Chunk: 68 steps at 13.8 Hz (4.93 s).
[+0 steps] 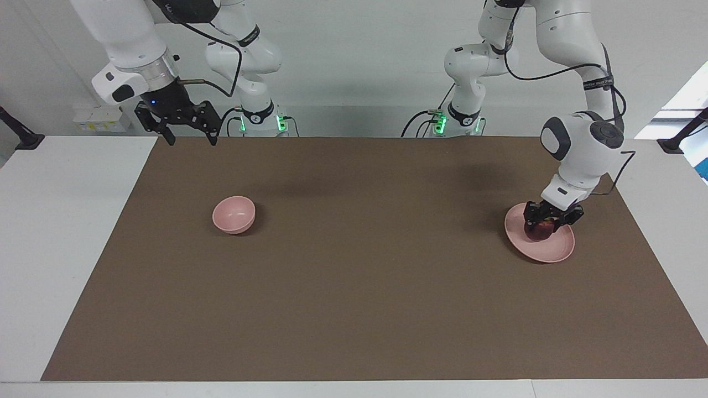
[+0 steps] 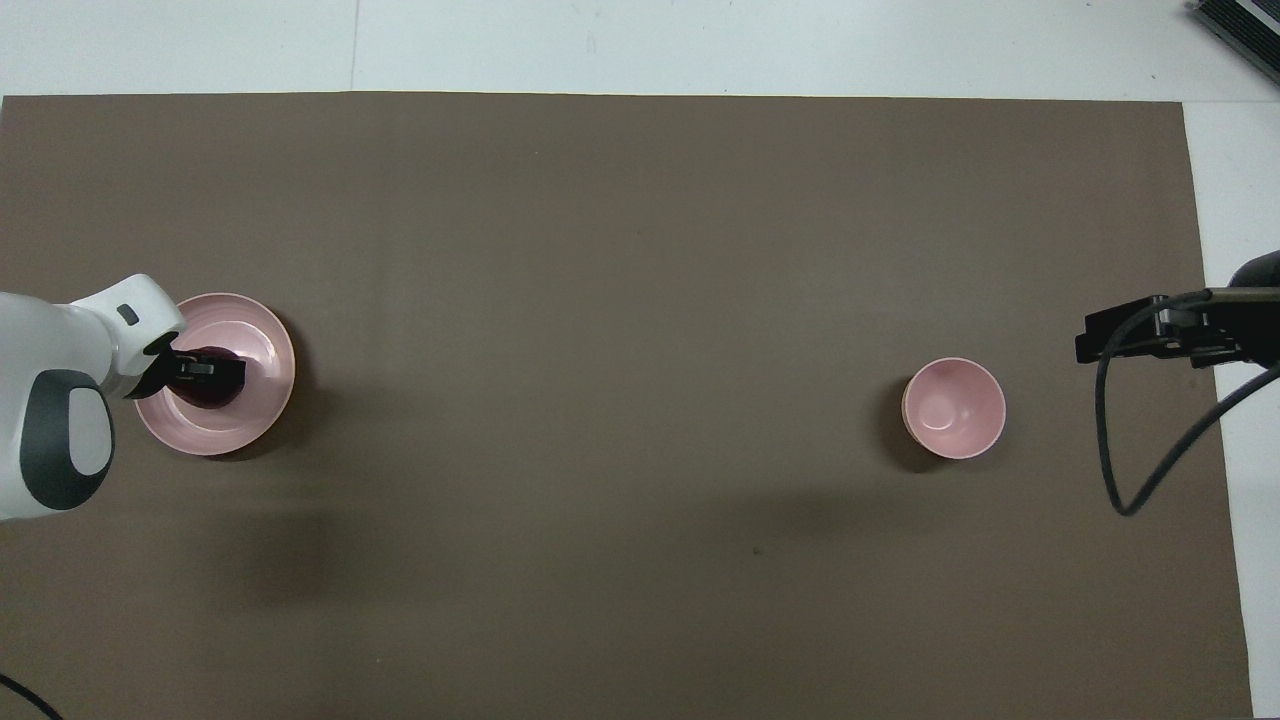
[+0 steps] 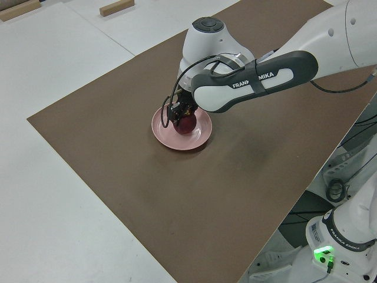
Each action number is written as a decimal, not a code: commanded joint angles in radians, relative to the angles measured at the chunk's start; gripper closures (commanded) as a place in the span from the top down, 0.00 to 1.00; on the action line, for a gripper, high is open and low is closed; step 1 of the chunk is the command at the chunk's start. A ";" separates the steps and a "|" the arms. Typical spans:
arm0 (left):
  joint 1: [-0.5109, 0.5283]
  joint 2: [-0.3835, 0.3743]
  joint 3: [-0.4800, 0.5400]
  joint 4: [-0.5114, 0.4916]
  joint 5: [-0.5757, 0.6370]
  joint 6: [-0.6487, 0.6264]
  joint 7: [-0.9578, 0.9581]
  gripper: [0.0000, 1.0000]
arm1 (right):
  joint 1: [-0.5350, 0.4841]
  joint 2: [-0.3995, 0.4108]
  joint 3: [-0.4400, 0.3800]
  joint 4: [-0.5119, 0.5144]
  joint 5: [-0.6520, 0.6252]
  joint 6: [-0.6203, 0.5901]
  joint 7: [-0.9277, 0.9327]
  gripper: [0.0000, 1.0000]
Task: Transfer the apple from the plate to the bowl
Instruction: 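Reach the left gripper down to the apple on the pink plate, then close the left gripper on the apple and lift it off the plate, then carry the apple toward center while the right gripper reaches toward it, then close the right gripper on the apple held by the left gripper, then open the left gripper while the right gripper pulls the apple away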
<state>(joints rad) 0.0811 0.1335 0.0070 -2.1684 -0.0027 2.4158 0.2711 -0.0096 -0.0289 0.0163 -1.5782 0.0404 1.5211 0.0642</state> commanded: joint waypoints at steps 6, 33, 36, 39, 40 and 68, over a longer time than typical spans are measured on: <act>-0.066 -0.098 -0.022 0.139 -0.241 -0.317 0.002 0.00 | -0.010 -0.019 0.005 -0.016 0.001 -0.010 0.006 1.00; -0.135 -0.241 -0.300 0.096 -1.281 -0.377 -0.167 0.00 | 0.305 0.090 0.051 -0.207 0.645 0.442 1.371 1.00; -0.147 -0.241 -0.318 0.097 -1.280 -0.333 -0.177 0.00 | 0.368 0.092 0.051 -0.207 0.647 0.499 1.447 1.00; -0.147 -0.241 -0.320 0.096 -1.277 -0.328 -0.178 0.00 | 0.398 0.095 0.053 -0.204 0.648 0.531 1.479 1.00; -0.149 -0.242 -0.320 0.096 -1.277 -0.328 -0.179 0.00 | 0.401 0.096 0.053 -0.198 0.648 0.539 1.497 1.00; -0.080 -0.221 -0.309 0.130 -0.968 -0.428 -0.199 1.00 | 0.321 0.099 0.040 -0.128 0.613 0.400 1.346 0.00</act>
<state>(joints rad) -0.0295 -0.0801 -0.3070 -2.0354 -1.0102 2.0347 0.0785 0.3662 0.0773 0.0550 -1.7493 0.6608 1.9986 1.4826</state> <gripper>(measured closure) 0.000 0.273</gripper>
